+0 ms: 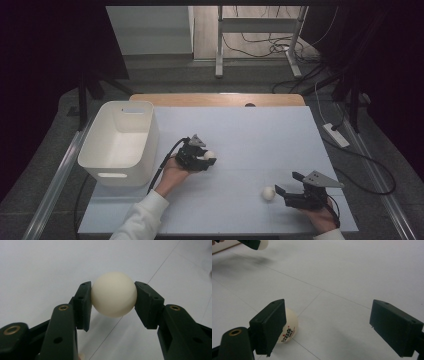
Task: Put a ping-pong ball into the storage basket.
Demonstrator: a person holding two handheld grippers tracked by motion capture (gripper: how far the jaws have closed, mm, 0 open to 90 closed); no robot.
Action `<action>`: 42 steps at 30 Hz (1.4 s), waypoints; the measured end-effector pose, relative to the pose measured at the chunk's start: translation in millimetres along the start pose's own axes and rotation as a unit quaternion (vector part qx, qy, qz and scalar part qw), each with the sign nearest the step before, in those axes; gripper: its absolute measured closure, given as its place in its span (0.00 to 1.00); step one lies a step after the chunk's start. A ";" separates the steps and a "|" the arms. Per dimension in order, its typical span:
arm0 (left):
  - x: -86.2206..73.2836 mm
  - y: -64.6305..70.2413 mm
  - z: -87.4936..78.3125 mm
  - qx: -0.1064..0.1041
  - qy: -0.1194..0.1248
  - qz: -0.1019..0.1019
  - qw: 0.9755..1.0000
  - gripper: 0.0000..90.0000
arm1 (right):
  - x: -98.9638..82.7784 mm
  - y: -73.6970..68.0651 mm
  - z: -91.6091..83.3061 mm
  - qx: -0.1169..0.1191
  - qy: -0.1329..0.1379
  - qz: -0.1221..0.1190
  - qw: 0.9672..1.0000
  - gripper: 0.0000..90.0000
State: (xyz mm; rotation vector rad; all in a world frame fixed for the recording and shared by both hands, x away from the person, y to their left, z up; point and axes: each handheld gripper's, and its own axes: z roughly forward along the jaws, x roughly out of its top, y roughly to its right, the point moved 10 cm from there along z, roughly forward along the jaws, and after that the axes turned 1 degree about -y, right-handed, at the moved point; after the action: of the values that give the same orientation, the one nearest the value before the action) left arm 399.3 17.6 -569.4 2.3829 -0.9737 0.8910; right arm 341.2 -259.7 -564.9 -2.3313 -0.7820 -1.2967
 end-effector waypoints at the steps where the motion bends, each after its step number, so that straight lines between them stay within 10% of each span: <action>1: 1.6 1.0 -2.5 -0.001 0.005 0.000 1.000 0.56 | 0.0 0.0 0.0 0.000 0.000 0.000 1.000 0.15; 42: 31.4 14.8 -66.2 -0.031 0.128 -0.004 0.991 0.56 | -0.9 -1.1 0.5 0.000 -0.003 -0.002 1.000 0.15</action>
State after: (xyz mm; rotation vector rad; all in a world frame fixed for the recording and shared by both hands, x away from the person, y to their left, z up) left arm 379.0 31.3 -498.7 2.1540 -0.8769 1.1146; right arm 340.4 -258.8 -565.9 -2.3363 -0.7894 -1.2915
